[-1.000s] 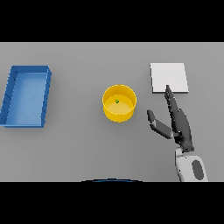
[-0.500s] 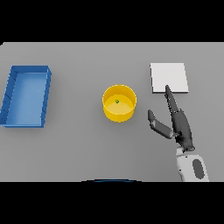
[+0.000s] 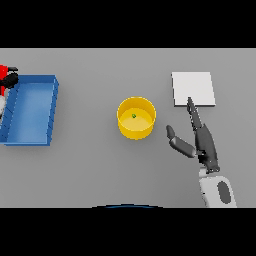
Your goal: Pick up the red beaker and tilt it to pour out 1 green nut into yellow bowl. Pick up the yellow bowl and place it on the metallic measuring scale.
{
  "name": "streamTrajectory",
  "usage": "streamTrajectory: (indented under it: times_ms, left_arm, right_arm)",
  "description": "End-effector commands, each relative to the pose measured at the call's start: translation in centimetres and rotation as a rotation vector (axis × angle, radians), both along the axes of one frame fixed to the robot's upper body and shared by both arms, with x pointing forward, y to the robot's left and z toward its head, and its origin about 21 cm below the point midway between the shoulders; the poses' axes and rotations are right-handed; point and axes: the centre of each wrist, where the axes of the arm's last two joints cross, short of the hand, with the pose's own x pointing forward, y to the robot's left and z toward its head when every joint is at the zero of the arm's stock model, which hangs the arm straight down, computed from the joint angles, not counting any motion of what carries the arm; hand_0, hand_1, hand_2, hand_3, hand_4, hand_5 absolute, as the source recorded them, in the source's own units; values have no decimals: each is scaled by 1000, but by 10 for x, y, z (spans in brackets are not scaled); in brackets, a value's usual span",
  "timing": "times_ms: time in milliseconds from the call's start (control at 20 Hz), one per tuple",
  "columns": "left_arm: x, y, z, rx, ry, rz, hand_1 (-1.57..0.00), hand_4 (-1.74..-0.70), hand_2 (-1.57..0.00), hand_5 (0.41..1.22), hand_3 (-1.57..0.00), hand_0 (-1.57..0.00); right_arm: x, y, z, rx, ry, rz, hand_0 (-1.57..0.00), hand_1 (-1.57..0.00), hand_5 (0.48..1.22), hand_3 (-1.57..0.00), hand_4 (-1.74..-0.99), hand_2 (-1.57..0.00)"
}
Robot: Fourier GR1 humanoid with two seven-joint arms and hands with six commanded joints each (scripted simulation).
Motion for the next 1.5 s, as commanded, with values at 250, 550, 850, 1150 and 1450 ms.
streamTrajectory:
  times_ms: [250,550,850,1150,1450]
  left_arm:
    - [-50,-9,20,-3,54,-274,-1104,-1031,-1049,714,-884,-1253]
    - [-59,-7,19,44,156,-348,-289,-750,-274,647,-231,-328]
    - [-50,-8,16,94,102,-304,-75,-705,-71,653,-60,-85]
    - [-51,-12,19,86,8,-328,-19,-710,-18,689,-15,-22]
    - [-54,-16,13,51,-12,-343,-4,-719,-4,665,-3,-5]
  right_arm:
    - [-1,-1,1,-13,8,0,1,1,669,1,-1161,1]
    - [-4,0,2,-7,0,8,1,1,688,1,-1148,1]
    - [-2,-1,5,-28,-2,0,1,1,679,1,-1178,1]
    - [10,3,16,-241,-24,168,1,1,728,1,-1153,1]
    - [45,18,52,-779,-106,436,1,1,701,1,-1222,1]
